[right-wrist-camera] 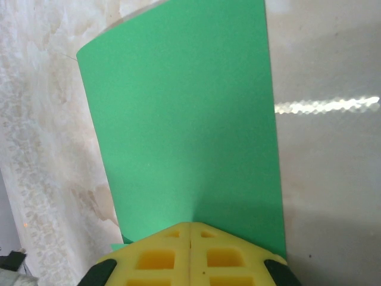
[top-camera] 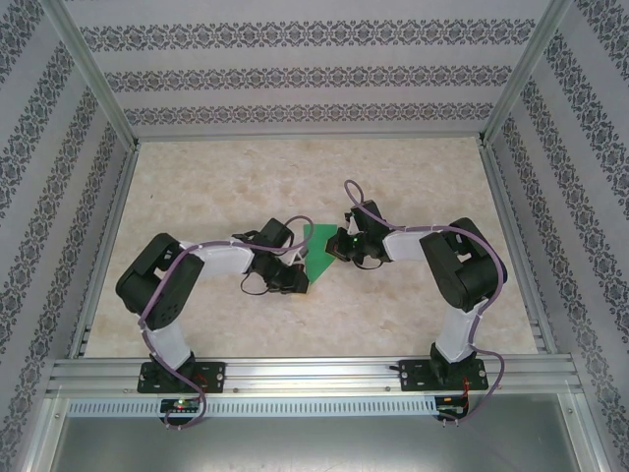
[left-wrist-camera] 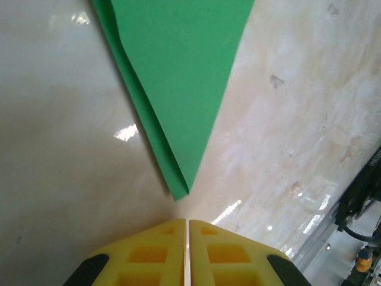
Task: Fold a paper plane with a square sheet of paper (pick it up from the middle)
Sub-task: Third fold the triangle at the center of the table, then fourth fold the wing at the center of the table.
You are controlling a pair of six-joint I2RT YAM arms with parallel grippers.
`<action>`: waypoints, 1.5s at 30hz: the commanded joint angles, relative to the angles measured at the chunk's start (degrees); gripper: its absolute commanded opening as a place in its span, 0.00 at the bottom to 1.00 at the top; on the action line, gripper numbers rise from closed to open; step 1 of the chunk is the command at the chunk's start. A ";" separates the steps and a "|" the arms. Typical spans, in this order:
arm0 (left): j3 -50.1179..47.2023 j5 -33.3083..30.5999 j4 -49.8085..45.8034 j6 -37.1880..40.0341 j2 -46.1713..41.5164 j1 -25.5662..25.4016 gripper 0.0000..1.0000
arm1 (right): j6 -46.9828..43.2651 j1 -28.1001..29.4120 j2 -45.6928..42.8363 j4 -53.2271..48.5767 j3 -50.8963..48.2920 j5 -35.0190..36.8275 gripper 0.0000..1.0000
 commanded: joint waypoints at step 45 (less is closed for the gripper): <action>14.47 -10.70 -1.50 1.10 9.58 3.14 0.12 | -1.47 0.20 -6.05 0.42 -3.60 -3.80 0.39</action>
